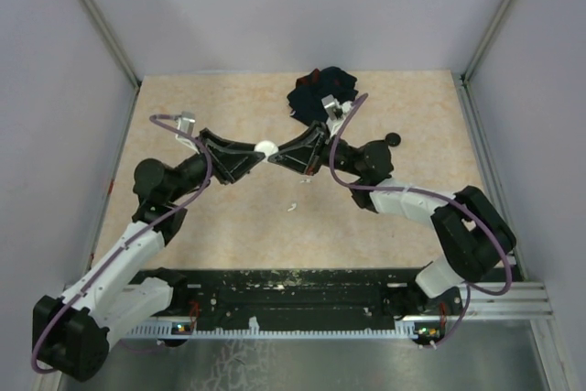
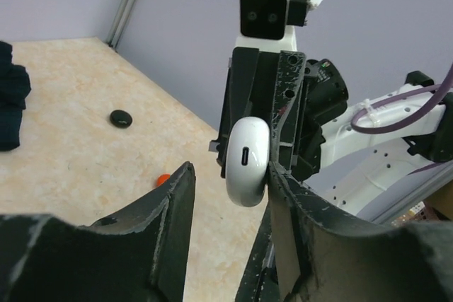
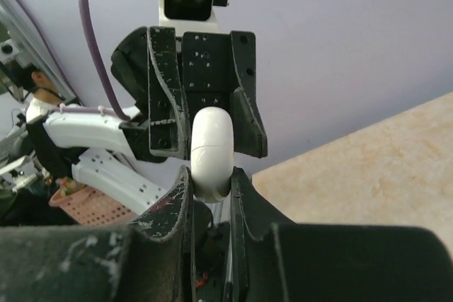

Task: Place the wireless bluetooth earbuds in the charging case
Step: Pick up the charging case at the center of the board.

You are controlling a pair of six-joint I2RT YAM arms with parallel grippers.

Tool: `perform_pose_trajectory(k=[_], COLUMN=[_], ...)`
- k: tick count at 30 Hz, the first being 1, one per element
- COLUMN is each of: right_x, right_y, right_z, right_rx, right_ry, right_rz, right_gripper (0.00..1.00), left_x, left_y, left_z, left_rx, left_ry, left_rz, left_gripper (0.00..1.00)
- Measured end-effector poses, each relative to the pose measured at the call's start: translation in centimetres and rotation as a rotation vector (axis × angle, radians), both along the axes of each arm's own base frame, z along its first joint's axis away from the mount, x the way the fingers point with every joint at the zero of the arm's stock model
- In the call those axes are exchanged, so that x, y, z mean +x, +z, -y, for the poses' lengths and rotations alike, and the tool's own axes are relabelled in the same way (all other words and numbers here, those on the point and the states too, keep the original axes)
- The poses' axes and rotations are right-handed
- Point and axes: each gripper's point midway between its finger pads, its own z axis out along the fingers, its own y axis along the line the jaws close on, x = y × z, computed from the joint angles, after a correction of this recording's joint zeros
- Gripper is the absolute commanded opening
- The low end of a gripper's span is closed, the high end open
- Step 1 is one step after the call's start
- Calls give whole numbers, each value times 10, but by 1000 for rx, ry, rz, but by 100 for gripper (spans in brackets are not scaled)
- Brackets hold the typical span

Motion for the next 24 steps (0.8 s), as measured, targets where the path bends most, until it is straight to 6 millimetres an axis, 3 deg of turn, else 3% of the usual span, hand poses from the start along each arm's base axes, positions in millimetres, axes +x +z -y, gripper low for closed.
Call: perform_pose_trajectory(k=[4,10,18,24], right_x=[1,6,1,-6], right_y=[-12,-21,-29,-43], right_z=[7,11,29,47], right_rx=[-94,-335,-647,-827], right_ry=[20,25,55,111], right_rz=[9,64,190,215], right_gripper=[0,0,0,0], left_x=[3,1,-11,-23], left_y=[-15,-44,-39,-47], left_z=[-1,2,11,19], left_rx=[69,242,404,444], left_ry=[20,-14,-166,-311], left_rz=[3,10,143,185], left_gripper=[60,63,63,64])
